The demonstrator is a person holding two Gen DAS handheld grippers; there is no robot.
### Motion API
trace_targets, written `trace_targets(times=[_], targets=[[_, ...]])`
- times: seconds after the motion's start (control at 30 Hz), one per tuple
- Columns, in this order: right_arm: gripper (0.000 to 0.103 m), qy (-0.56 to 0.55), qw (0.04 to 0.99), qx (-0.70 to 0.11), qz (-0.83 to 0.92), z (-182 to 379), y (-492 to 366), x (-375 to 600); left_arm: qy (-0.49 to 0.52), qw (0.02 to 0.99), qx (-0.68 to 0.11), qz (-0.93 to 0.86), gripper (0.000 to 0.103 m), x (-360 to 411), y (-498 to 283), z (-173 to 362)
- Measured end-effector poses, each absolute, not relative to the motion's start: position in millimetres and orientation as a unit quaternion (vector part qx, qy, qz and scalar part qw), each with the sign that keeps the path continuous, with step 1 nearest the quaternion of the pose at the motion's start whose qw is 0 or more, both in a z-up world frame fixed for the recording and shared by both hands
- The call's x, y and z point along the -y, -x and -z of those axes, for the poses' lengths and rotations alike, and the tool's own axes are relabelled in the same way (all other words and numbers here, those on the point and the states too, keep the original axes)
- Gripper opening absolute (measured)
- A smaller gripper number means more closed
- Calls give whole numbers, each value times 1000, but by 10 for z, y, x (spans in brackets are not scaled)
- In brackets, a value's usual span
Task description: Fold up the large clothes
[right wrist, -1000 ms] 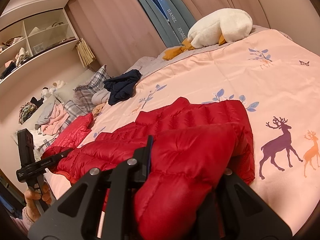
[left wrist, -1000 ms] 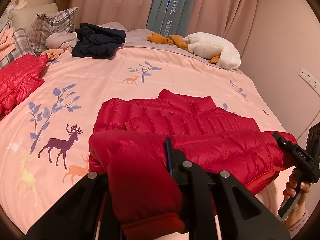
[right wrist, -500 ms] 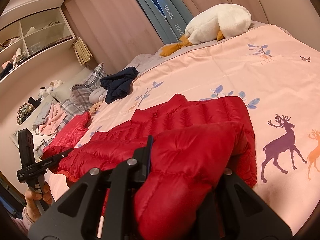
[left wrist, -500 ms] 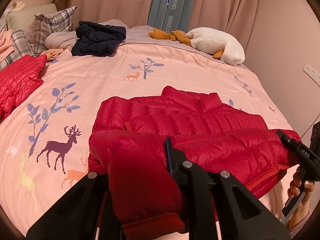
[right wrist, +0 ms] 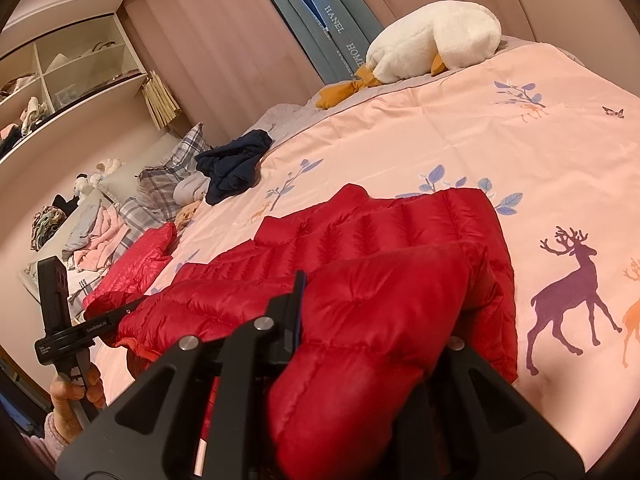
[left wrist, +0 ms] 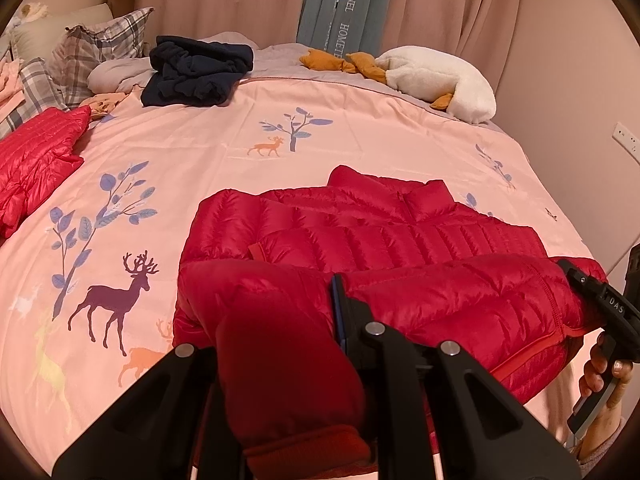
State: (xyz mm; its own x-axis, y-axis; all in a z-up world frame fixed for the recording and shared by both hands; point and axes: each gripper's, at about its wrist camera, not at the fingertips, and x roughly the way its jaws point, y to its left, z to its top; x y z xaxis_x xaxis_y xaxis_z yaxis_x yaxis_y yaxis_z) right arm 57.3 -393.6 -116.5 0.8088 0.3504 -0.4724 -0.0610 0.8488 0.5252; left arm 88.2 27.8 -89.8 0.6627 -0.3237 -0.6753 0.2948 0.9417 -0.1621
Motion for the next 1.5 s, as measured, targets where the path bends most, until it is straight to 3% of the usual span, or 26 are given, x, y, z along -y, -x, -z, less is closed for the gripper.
trace_targets(times=[0.87,1.5], targets=[[15,-223,933,-264,-103,945,-902,3947,6,920,-357,161,15,-133,-1283,798],[15,-209,930,-291,-81,1047,-1406,3989,-28,924,-358,133,17,112,-1704,871]])
